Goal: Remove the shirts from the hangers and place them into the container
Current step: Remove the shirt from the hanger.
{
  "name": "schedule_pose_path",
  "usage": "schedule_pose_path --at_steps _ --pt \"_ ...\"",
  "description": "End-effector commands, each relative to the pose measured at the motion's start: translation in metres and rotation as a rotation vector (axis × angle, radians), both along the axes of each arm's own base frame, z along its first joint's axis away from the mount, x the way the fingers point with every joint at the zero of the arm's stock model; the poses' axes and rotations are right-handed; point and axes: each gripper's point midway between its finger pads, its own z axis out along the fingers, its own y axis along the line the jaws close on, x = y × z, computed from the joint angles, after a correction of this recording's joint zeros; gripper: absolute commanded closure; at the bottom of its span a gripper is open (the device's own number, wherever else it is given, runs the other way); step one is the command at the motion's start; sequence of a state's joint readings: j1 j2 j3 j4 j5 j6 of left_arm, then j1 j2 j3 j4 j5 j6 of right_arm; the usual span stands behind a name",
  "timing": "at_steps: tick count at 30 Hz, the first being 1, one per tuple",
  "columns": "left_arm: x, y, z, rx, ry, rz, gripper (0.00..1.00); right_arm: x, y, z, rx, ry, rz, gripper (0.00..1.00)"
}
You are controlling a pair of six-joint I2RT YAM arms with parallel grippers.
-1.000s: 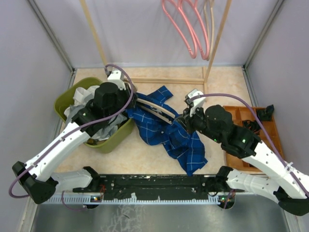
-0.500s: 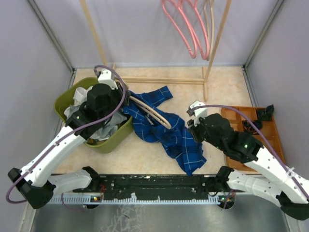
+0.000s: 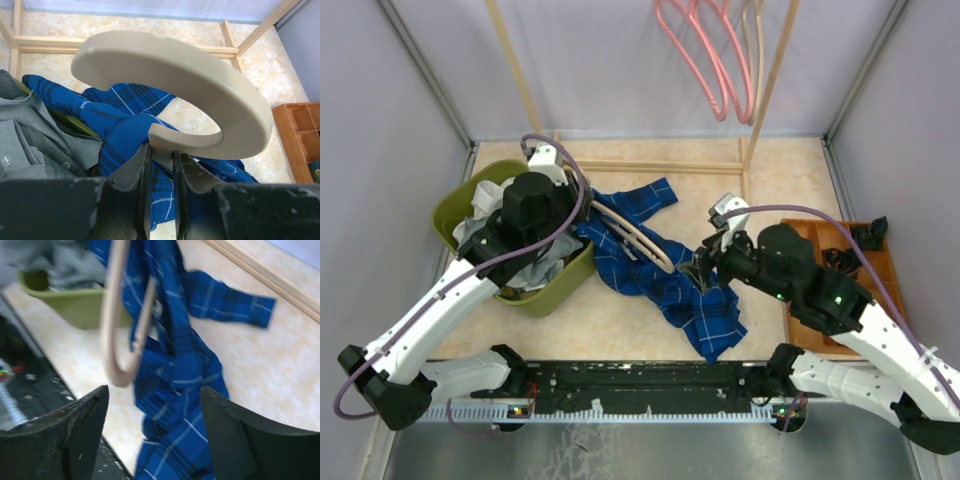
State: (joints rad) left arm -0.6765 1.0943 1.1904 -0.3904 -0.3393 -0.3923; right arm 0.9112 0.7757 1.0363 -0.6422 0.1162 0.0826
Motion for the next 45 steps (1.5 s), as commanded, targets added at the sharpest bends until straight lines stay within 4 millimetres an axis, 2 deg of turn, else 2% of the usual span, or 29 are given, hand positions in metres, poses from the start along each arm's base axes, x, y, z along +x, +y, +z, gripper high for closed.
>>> schedule_pose_path --at_steps 1,5,8,11,14,18,20,21,22,24,27,28,30,33,35,37,41,45 --pt "0.002 -0.002 0.008 -0.013 -0.010 -0.011 1.00 -0.030 0.037 0.072 0.235 -0.096 0.263 0.24" --pt "0.003 -0.006 0.008 -0.022 -0.002 -0.021 1.00 -0.029 0.052 0.049 0.189 -0.020 0.302 0.19" --pt "0.004 -0.006 0.006 -0.020 0.015 -0.014 1.00 -0.021 0.053 0.030 0.126 -0.003 0.283 0.19" --pt "0.002 -0.008 0.006 -0.035 0.017 -0.024 1.00 -0.009 0.048 0.018 0.077 -0.016 0.223 0.28" --pt "0.001 -0.010 0.006 -0.051 0.022 -0.026 1.00 -0.004 0.052 0.016 0.083 -0.030 0.220 0.37" --pt "0.000 -0.014 0.008 -0.074 0.021 -0.039 1.00 0.004 0.060 0.016 0.124 -0.033 0.197 0.60" --pt "0.000 -0.014 0.008 -0.080 0.022 -0.043 1.00 0.010 0.056 0.023 0.145 -0.045 0.143 0.85" --pt "-0.001 -0.015 0.007 -0.078 0.022 -0.048 0.97 0.015 0.050 0.029 0.159 -0.055 0.094 0.95" --pt "-0.002 -0.015 0.006 -0.074 0.020 -0.054 0.88 0.018 0.043 0.035 0.171 -0.069 0.055 1.00" --pt "-0.004 -0.015 0.006 -0.065 0.012 -0.067 0.65 0.018 0.028 0.050 0.200 -0.101 -0.003 1.00" --pt "-0.008 -0.013 0.011 -0.065 -0.022 -0.088 0.38 0.017 0.000 0.060 0.193 -0.129 -0.090 1.00" --pt "-0.010 -0.013 0.015 -0.072 -0.041 -0.096 0.31 0.016 -0.007 0.061 0.181 -0.131 -0.108 1.00" --pt "-0.014 -0.012 0.023 -0.090 -0.094 -0.122 0.23 0.013 -0.020 0.061 0.158 -0.130 -0.141 1.00" --pt "-0.024 -0.012 0.033 -0.112 -0.157 -0.162 0.17 0.010 -0.035 0.063 0.141 -0.121 -0.185 1.00" --pt "-0.025 -0.011 0.034 -0.119 -0.172 -0.164 0.15 0.003 -0.039 0.073 0.178 -0.124 -0.174 1.00" --pt "-0.024 -0.012 0.030 -0.106 -0.160 -0.162 0.13 -0.010 -0.035 0.089 0.240 -0.141 -0.101 1.00" --pt "-0.020 -0.025 0.019 -0.087 -0.107 -0.210 0.11 -0.035 -0.030 0.117 0.310 -0.147 0.025 1.00" --pt "-0.022 -0.048 0.015 -0.105 -0.101 -0.315 0.13 -0.040 -0.037 0.125 0.296 -0.148 0.028 1.00"
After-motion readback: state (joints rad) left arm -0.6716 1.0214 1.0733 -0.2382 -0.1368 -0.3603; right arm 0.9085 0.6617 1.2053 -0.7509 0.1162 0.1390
